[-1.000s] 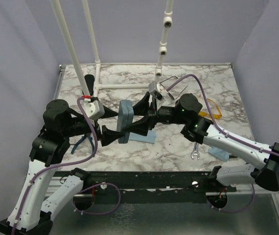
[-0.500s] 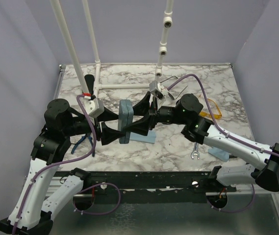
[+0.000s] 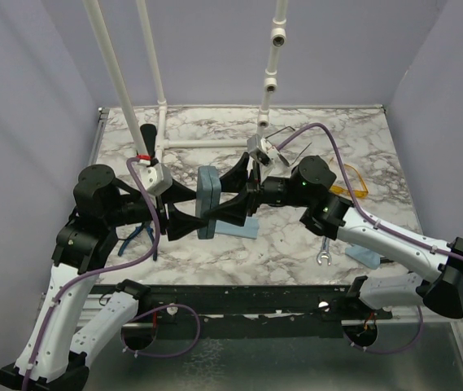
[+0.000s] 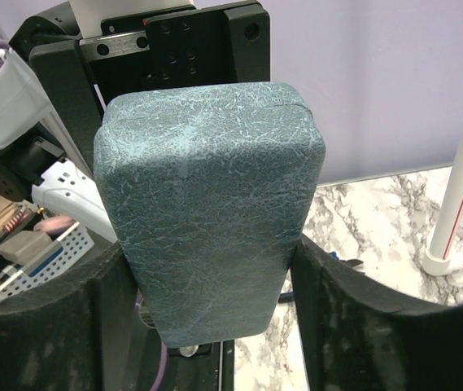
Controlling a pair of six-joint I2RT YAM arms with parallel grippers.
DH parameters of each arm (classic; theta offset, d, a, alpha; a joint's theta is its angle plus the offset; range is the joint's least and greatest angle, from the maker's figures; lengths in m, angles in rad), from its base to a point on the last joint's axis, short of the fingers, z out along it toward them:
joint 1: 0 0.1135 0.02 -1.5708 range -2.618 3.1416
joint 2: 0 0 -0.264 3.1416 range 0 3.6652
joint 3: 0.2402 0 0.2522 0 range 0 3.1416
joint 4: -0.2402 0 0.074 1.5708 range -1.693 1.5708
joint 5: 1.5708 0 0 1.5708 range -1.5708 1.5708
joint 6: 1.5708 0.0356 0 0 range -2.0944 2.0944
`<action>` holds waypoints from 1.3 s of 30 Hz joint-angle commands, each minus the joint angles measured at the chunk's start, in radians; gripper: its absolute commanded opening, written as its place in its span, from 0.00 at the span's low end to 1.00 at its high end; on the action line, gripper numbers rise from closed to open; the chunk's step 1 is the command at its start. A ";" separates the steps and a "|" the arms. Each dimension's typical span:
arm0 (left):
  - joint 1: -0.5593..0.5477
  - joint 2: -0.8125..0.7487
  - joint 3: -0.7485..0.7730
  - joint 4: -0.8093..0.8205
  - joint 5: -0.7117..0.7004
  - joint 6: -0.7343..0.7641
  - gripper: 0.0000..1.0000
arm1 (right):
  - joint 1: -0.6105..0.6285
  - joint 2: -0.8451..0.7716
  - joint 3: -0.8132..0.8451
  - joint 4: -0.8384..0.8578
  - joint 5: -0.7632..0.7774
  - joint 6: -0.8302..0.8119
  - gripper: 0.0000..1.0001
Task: Organize the sunglasses
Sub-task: Open the sunglasses case at the center of the board.
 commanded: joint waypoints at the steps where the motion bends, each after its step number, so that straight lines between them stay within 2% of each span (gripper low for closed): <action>1: -0.008 -0.017 0.006 0.010 -0.026 0.004 0.00 | 0.016 -0.026 0.016 -0.007 0.015 -0.038 0.71; 2: -0.008 -0.019 0.013 0.010 -0.045 0.009 0.00 | 0.017 -0.039 0.007 -0.018 0.039 -0.050 0.81; 4: -0.008 -0.017 0.024 0.010 -0.081 0.013 0.00 | 0.017 -0.065 -0.009 -0.042 0.089 -0.072 0.90; 8: -0.008 -0.022 0.025 0.010 -0.128 0.030 0.00 | 0.017 -0.094 -0.029 -0.092 0.189 -0.100 0.94; 14: -0.008 -0.034 0.015 0.029 -0.182 0.043 0.00 | 0.016 -0.073 -0.036 -0.106 0.256 -0.089 0.93; 20: -0.008 -0.052 -0.005 0.059 -0.212 0.041 0.00 | 0.016 -0.003 0.015 -0.076 0.171 -0.081 0.83; 29: -0.008 -0.079 -0.002 0.073 -0.129 0.042 0.00 | 0.016 -0.020 -0.025 -0.093 0.286 -0.118 0.72; 39: -0.008 -0.079 0.011 0.075 -0.111 0.031 0.00 | 0.015 -0.045 -0.036 -0.138 0.374 -0.156 0.72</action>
